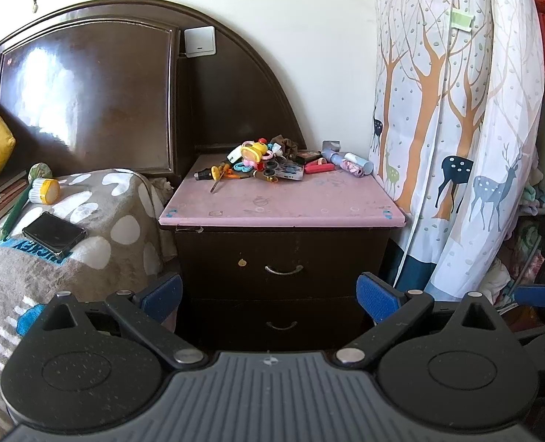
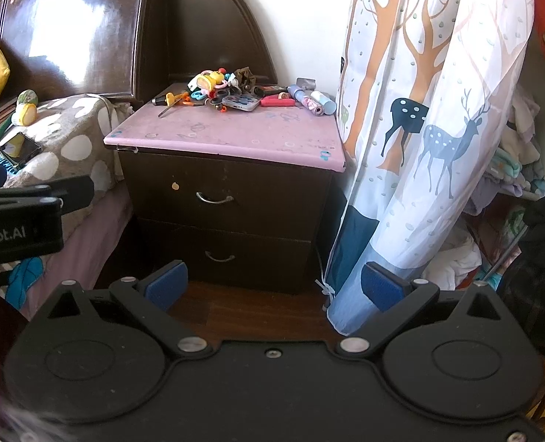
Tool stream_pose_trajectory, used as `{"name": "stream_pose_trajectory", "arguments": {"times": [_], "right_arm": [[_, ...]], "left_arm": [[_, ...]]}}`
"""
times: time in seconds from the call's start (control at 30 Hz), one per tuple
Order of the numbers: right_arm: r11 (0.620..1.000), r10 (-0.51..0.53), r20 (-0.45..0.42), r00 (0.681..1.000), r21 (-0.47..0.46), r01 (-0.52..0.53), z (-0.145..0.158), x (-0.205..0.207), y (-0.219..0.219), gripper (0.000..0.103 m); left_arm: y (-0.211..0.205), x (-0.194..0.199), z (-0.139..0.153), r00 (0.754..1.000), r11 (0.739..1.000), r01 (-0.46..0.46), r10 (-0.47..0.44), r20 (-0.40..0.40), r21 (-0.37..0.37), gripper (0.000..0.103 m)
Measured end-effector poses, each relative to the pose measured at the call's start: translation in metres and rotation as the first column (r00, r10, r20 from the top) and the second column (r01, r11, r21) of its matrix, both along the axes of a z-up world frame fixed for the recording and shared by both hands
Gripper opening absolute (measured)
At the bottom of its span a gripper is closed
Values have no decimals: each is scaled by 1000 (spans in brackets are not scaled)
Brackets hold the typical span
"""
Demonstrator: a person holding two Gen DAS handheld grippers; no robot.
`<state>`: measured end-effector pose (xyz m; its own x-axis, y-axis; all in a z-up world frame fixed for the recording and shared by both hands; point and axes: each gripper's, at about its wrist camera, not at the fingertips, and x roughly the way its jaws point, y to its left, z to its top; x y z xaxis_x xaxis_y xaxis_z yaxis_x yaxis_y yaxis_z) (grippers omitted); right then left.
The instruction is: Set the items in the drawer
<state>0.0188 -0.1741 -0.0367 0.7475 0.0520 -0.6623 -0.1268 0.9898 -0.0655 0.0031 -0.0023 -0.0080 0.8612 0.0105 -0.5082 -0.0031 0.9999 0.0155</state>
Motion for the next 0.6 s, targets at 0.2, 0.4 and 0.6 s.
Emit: {"name": "stream_pose_trajectory", "arguments": {"times": [0.2,0.4,0.6], "right_arm": [[1000,-3,-4,1000,8,3,1,2,-3,103],[1000,-2,-9,1000,10,2,-3,2,-2,103],[1000,17,-22,1000,26,-16,-5,6,-3,103]], "left_arm": [[-1,1,0,1000,1000,2,-2,0,2,102],[-2,4,-2,1000,1000,0,0,-4,-5,102],[3,11,-3,1000,999,2,-2,-19,-40,102]]}}
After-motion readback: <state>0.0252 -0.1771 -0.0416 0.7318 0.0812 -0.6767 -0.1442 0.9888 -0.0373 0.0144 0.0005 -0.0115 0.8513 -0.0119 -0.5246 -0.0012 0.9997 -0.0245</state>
